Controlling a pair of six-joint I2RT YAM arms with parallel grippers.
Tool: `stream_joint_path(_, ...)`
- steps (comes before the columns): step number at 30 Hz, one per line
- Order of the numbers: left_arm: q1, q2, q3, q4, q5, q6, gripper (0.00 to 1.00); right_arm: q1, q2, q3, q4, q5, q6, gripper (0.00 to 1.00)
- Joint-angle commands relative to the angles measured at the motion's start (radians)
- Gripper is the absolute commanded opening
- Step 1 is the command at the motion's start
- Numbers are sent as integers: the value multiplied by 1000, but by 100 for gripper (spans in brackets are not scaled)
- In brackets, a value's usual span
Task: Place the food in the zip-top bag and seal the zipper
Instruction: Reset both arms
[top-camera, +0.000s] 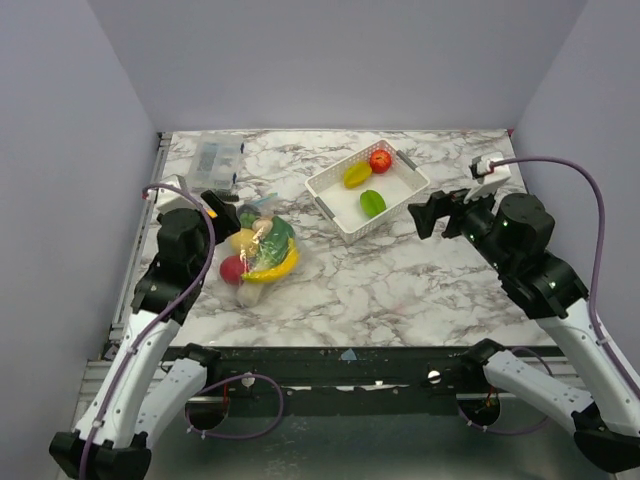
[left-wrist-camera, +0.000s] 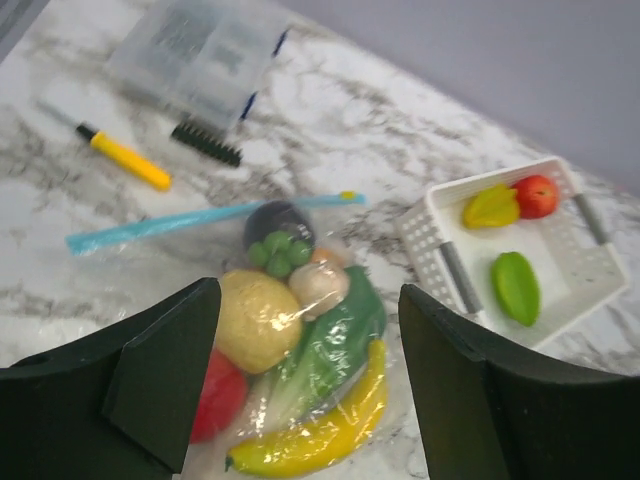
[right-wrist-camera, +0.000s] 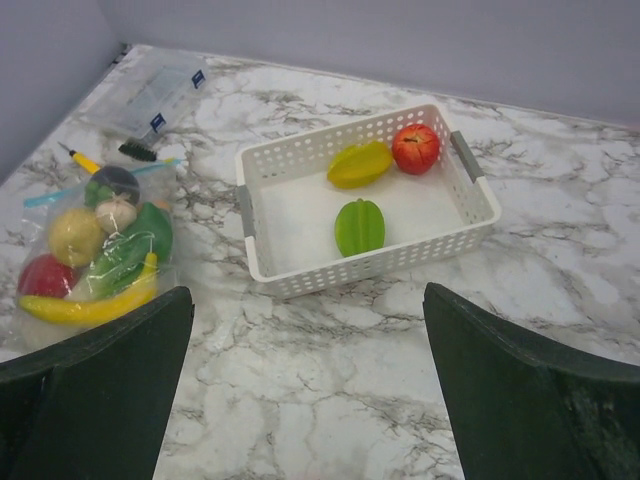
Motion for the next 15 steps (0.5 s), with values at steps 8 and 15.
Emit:
stream_joint_path(8, 5, -268, 88, 368, 357, 275, 78, 0, -204, 19, 42, 193, 45, 100)
stream_joint_path(15, 5, -337, 105, 447, 359, 327, 80, 0, -287, 36, 55, 254, 14, 100)
